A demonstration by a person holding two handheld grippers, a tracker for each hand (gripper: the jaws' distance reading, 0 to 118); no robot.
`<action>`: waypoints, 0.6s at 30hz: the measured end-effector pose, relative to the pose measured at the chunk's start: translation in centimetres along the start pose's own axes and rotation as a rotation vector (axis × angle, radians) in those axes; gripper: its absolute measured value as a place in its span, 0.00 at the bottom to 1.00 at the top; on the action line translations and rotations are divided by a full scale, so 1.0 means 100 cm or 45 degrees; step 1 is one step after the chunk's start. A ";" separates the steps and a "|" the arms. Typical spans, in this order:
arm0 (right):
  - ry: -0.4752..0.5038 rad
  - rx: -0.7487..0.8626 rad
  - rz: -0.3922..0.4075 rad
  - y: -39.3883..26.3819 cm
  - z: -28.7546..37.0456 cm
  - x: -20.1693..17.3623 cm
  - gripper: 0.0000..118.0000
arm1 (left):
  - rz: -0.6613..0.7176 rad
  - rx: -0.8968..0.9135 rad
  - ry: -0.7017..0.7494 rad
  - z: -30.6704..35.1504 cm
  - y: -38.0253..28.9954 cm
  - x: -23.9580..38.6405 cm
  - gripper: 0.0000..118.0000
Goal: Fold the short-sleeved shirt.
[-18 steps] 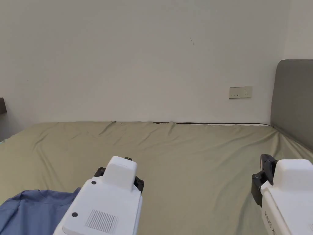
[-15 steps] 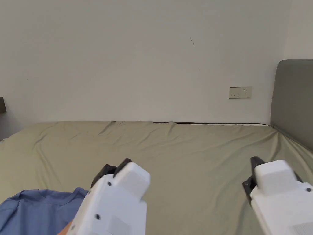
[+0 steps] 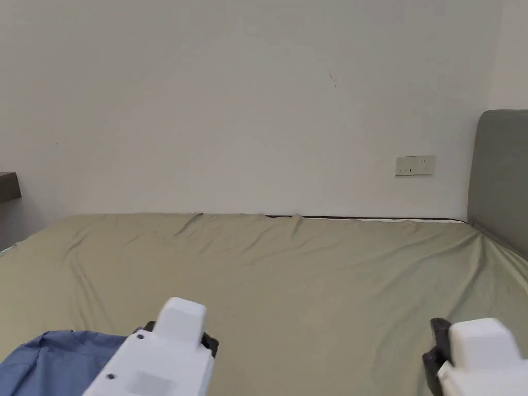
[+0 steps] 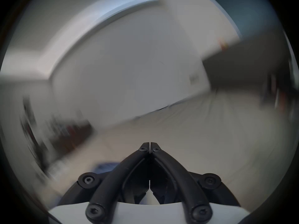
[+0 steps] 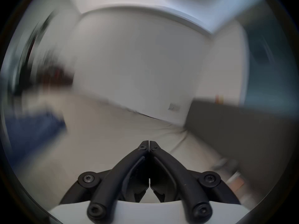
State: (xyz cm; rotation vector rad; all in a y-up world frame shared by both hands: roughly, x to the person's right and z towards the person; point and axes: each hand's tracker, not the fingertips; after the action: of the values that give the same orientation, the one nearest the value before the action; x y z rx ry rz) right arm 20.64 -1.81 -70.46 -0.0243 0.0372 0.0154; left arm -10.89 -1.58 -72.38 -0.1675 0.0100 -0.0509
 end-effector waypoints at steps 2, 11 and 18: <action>-0.050 0.103 -0.335 0.000 0.010 0.010 0.00 | 0.259 0.081 0.067 0.004 -0.004 -0.004 0.00; -0.119 0.076 -0.134 0.009 0.020 0.011 0.00 | 0.078 0.136 0.148 0.013 -0.006 0.014 0.00; -0.118 0.069 -0.121 0.008 0.024 0.012 0.00 | 0.014 0.114 0.152 0.015 -0.003 0.018 0.00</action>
State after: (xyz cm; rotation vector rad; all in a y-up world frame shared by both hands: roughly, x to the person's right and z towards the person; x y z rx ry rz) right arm 21.95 -0.91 -68.18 0.0288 -0.0563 -0.0794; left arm -9.13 -1.74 -70.90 -0.0746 0.1272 -0.0505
